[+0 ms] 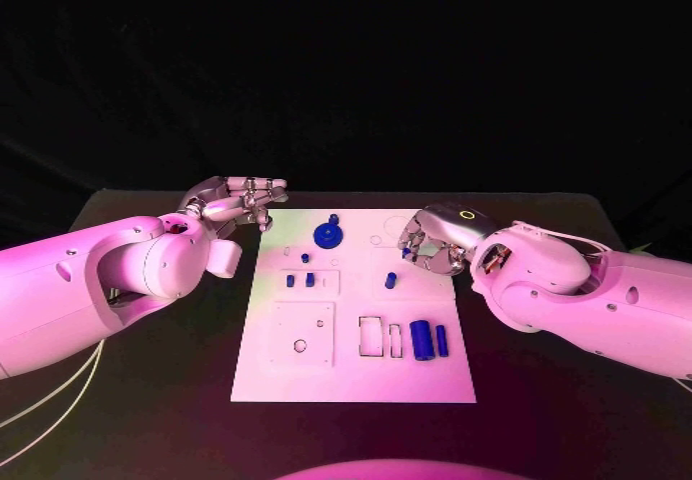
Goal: Assemble the parts on the task board
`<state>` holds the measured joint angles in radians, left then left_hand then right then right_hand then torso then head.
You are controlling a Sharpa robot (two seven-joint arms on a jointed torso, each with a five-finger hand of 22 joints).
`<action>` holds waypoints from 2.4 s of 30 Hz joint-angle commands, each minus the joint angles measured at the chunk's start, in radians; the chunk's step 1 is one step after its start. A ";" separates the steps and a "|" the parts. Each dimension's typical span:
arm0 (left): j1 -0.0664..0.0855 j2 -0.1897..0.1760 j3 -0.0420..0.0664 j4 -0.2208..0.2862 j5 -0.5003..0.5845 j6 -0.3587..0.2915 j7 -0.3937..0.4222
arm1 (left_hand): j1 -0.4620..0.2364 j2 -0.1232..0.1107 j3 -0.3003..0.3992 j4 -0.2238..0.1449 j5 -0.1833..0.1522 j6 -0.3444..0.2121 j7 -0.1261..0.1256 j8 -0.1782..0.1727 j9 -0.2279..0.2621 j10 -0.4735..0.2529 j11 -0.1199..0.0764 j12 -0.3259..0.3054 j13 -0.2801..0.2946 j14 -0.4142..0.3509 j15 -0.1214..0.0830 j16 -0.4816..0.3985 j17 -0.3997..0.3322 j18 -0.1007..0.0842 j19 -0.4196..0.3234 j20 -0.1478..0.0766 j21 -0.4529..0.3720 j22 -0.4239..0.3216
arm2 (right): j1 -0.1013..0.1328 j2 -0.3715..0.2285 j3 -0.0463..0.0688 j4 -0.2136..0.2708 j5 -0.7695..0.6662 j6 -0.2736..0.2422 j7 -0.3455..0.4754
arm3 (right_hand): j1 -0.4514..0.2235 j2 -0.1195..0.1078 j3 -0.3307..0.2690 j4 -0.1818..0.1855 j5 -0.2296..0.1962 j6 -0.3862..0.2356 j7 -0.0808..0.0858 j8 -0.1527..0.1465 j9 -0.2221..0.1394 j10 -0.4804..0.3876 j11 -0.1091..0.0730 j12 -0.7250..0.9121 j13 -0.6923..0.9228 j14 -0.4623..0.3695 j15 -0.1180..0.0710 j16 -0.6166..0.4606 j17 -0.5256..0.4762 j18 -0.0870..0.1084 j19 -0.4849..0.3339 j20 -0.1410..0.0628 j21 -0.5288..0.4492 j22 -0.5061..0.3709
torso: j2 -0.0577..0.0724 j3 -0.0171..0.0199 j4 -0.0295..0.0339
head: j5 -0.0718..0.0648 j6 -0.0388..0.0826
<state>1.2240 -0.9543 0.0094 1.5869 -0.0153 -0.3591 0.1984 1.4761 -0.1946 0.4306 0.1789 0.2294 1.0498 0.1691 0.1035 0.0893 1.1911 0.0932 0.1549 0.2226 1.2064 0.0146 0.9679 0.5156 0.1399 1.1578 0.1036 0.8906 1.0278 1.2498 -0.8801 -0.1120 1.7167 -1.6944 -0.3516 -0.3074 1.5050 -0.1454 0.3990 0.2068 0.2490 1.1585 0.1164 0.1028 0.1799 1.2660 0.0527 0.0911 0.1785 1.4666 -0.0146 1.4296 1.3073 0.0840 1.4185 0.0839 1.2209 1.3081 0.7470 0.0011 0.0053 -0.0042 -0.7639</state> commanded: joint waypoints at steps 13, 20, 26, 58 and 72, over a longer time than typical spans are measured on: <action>0.001 0.020 -0.001 -0.007 0.002 0.022 0.004 | 0.000 0.007 -0.001 -0.005 -0.001 -0.003 0.004 -0.007 -0.002 -0.006 0.000 0.006 -0.001 -0.006 0.000 -0.005 -0.002 0.018 -0.005 0.001 -0.007 -0.002 | -0.020 0.084 0.001 0.144 0.010 -0.046 0.034 | -0.013 -0.004 0.010 -0.005 -0.002 0.007 0.002 0.003 0.001 0.006 0.000 -0.007 -0.003 0.060 -0.009 0.004 0.039 -0.011 0.004 -0.002 0.002 0.074 | 0.001 -0.0016 0.0013 | 0.078 -0.012; 0.001 0.028 -0.002 -0.008 0.002 0.024 0.002 | 0.000 0.007 -0.001 -0.004 -0.001 -0.003 0.004 -0.007 -0.002 -0.006 0.000 0.006 -0.001 -0.006 0.000 -0.005 -0.002 0.018 -0.005 0.001 -0.007 -0.002 | -0.057 0.145 0.000 0.115 0.023 -0.045 0.053 | -0.014 -0.004 0.012 -0.007 0.000 0.007 0.002 0.003 0.002 0.007 0.000 -0.008 -0.004 0.060 -0.009 0.004 0.039 -0.011 0.005 -0.002 0.002 0.075 | 0.002 -0.0025 0.0016 | 0.128 -0.031; 0.001 0.032 -0.003 -0.006 0.002 0.026 0.001 | -0.001 0.007 -0.001 -0.004 -0.001 -0.004 0.004 -0.007 -0.002 -0.007 0.001 0.006 -0.001 -0.007 0.001 -0.005 -0.002 0.018 -0.005 0.001 -0.008 -0.003 | -0.097 0.174 -0.002 0.078 0.030 -0.048 0.066 | -0.015 -0.005 0.013 -0.008 0.002 0.007 0.002 0.003 0.002 0.007 0.000 -0.009 -0.004 0.060 -0.009 0.005 0.039 -0.011 0.004 -0.002 0.001 0.075 | 0.003 -0.0031 0.0015 | 0.148 -0.040; 0.001 0.037 -0.004 -0.005 0.002 0.035 -0.006 | -0.006 0.007 -0.003 -0.002 -0.001 -0.005 0.005 -0.007 -0.003 -0.010 0.002 0.007 -0.001 -0.007 0.002 -0.008 -0.004 0.018 -0.006 0.002 -0.012 -0.005 | -0.167 0.256 -0.006 -0.034 0.054 -0.038 0.093 | -0.018 -0.006 0.015 -0.013 0.007 0.006 0.003 0.002 0.003 0.008 0.000 -0.011 -0.006 0.061 -0.008 0.007 0.042 -0.011 0.004 -0.002 0.001 0.076 | 0.001 -0.0021 0.0019 | 0.197 -0.069; 0.001 0.037 -0.004 -0.005 0.002 0.038 -0.010 | -0.008 0.007 -0.003 -0.002 -0.001 -0.006 0.006 -0.008 -0.003 -0.011 0.002 0.007 -0.001 -0.007 0.002 -0.009 -0.005 0.018 -0.006 0.002 -0.014 -0.007 | -0.168 0.268 -0.008 -0.044 0.038 0.007 0.070 | -0.021 -0.007 0.015 -0.014 0.008 0.004 0.004 0.001 0.003 0.008 0.001 -0.013 -0.007 0.061 -0.008 0.007 0.042 -0.010 0.003 -0.002 -0.002 0.074 | 0.001 -0.0021 0.0025 | 0.201 -0.074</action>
<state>1.2238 -0.9195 0.0044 1.5796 -0.0154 -0.3413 0.1878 1.4720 -0.1905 0.4307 0.1790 0.2294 1.0463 0.1724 0.0998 0.0868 1.1874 0.0969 0.1589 0.2223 1.2063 0.0149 0.9639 0.5124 0.1396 1.1579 0.1036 0.8809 1.0219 1.0831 -0.6139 -0.1188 1.6731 -1.6387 -0.3808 -0.2267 1.4951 -0.1559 0.4113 0.1944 0.2539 1.1555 0.1198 0.1002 0.1819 1.2658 0.0529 0.0837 0.1734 1.4666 -0.0145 1.4334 1.3074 0.0841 1.4184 0.0839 1.2253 1.3081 0.7483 -0.0009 0.0069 0.1968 -0.8359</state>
